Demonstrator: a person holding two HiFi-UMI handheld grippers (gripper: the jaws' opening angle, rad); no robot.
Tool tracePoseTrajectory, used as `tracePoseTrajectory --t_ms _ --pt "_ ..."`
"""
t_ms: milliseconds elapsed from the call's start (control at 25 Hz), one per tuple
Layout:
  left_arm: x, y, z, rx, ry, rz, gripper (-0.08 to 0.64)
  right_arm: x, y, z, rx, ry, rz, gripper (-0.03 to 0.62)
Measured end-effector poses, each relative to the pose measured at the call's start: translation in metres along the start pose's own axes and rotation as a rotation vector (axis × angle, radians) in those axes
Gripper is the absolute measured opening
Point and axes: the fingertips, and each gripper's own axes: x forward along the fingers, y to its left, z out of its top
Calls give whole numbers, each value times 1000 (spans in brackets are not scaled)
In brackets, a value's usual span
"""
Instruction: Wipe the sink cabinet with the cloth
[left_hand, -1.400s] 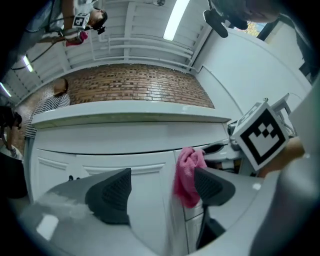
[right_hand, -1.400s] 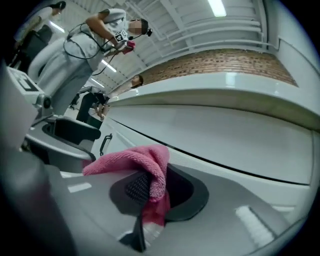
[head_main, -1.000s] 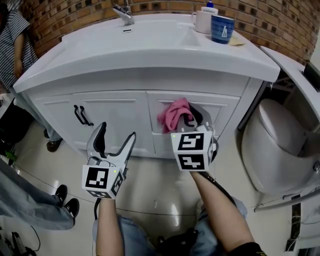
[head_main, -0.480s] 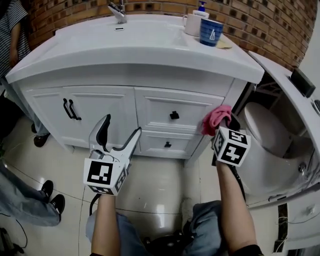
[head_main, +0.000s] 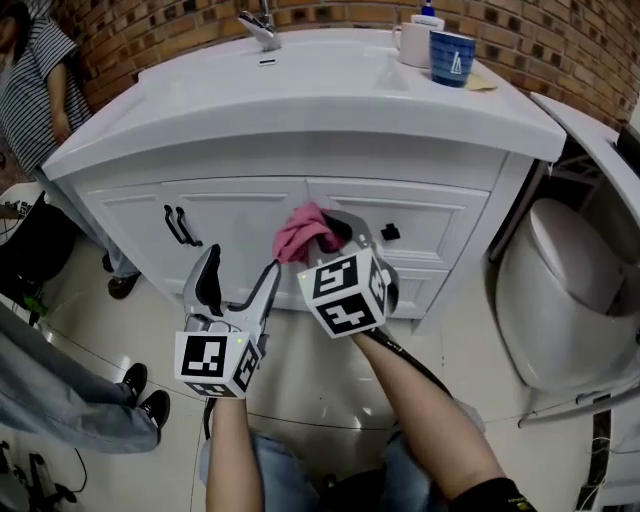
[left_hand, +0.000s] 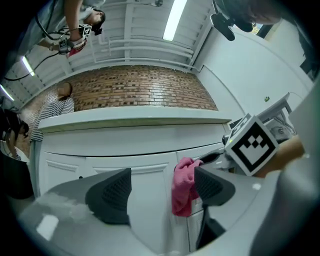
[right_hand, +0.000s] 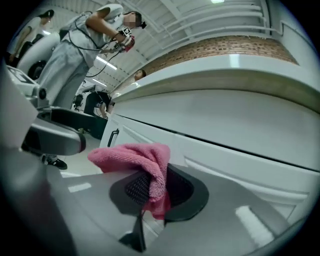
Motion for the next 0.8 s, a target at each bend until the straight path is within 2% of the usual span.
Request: tracePoseTrajectory --t_ms 80,200,520,680,800 --pt "-3 7 0 5 0 8 397 7 4 -2 -2 19 -19 54" --pt "0 14 0 8 -5 5 397 -1 -15 -11 -62 51 -80 54" --pt "19 -13 1 -4 -11 -69 397 -83 -120 -63 -73 160 -259 54" --pt "26 -26 7 -22 -33 -85 397 -132 -184 -92 -20 220 -439 54" --pt "31 -35 5 -36 -38 -92 397 -159 -220 -117 92 257 -529 54"
